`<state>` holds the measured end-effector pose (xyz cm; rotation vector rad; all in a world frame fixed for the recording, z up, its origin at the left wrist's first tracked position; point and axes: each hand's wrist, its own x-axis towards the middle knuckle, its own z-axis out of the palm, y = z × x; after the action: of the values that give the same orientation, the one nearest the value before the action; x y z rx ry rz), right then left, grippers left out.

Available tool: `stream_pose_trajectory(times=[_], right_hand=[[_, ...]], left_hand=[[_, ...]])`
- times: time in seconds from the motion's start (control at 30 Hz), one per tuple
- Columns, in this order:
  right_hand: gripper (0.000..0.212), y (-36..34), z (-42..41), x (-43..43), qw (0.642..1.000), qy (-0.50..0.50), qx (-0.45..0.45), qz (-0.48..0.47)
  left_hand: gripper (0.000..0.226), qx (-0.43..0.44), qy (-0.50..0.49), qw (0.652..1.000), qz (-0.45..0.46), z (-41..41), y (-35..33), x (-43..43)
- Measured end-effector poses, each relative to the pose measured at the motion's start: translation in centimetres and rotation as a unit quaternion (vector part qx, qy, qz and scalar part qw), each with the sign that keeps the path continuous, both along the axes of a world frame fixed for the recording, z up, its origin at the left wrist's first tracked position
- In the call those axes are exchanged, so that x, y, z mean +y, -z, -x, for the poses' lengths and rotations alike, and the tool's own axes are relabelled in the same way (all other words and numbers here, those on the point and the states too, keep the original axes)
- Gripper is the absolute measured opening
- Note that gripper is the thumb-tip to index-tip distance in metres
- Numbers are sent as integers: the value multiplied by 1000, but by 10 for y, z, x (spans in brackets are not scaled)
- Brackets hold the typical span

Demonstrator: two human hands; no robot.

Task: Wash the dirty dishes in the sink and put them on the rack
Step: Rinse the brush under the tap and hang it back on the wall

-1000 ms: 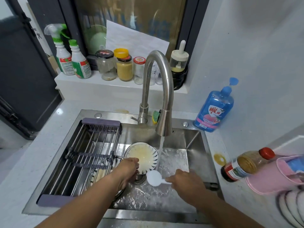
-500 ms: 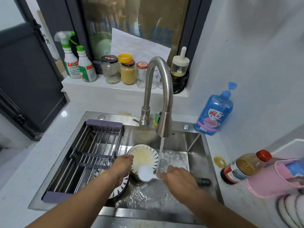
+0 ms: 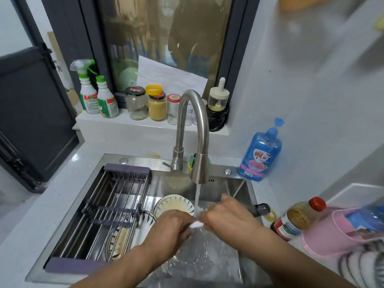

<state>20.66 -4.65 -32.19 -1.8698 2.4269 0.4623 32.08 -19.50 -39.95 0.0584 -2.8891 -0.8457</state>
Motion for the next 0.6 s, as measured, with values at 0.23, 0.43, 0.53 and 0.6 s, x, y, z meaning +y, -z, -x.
stream_pose_trajectory(times=[0.23, 0.43, 0.53, 0.6], right_hand=[[12, -101, -1, 41, 904, -79, 178, 381], [27, -177, 13, 65, 704, 328, -151, 612], [43, -204, 37, 73, 666, 377, -219, 605], [43, -222, 51, 79, 663, 369, -213, 615]], left_hand=[[18, 9, -42, 938, -343, 31, -58, 55], [19, 34, 54, 903, -426, 95, -151, 83], [20, 41, 79, 895, -437, 129, -195, 91], [21, 42, 96, 887, -449, 147, -226, 95]])
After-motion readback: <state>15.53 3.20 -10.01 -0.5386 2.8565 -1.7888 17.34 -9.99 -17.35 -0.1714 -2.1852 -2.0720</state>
